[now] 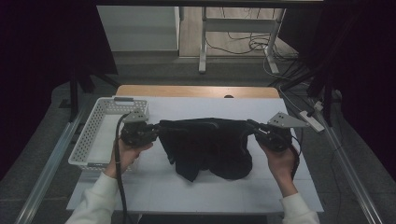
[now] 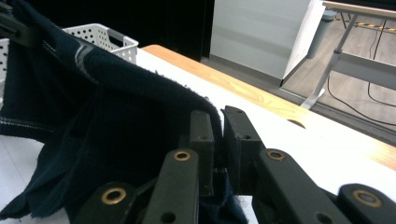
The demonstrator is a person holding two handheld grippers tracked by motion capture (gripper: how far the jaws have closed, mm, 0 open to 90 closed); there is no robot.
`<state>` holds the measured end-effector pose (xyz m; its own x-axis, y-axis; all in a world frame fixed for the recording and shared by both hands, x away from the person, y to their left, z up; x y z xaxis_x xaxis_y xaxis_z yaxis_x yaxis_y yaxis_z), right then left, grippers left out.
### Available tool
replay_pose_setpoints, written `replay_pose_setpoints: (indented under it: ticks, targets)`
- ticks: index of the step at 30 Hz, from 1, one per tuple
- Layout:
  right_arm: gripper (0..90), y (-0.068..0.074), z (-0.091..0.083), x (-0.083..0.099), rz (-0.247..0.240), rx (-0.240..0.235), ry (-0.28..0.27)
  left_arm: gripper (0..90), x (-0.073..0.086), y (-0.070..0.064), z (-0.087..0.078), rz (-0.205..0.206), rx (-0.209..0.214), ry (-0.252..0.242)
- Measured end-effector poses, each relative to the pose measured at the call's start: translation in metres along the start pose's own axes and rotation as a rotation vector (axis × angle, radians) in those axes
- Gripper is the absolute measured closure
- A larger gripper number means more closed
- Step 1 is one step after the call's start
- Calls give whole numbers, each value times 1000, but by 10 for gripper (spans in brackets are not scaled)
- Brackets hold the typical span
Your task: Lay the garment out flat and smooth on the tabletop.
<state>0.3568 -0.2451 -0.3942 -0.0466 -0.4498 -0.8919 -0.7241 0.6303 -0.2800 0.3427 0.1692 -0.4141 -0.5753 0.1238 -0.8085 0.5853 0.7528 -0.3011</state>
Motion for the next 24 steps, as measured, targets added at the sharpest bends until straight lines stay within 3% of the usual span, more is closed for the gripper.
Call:
replay_pose_setpoints:
  ticks: [10,24]
  targets:
    - [816,-6,6,-8,-18,18,6,793,-26,4,3,31,-27,24]
    - [816,-26,9,-7,-9,50,31,793,-34,2,17,39,-25,46]
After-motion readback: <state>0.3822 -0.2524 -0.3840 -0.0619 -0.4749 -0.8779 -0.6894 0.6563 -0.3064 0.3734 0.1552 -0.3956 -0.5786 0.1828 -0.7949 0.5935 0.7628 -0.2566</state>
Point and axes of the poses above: each handheld gripper's, and its own axes: z roughly forward along the jaws, x roughly out of its underside, y roughly to its left, the point moved 1 cm from there along z, roughly forward along the jaws, and after that the axes turned 12 degrees about -z, right-handed, at the moved point
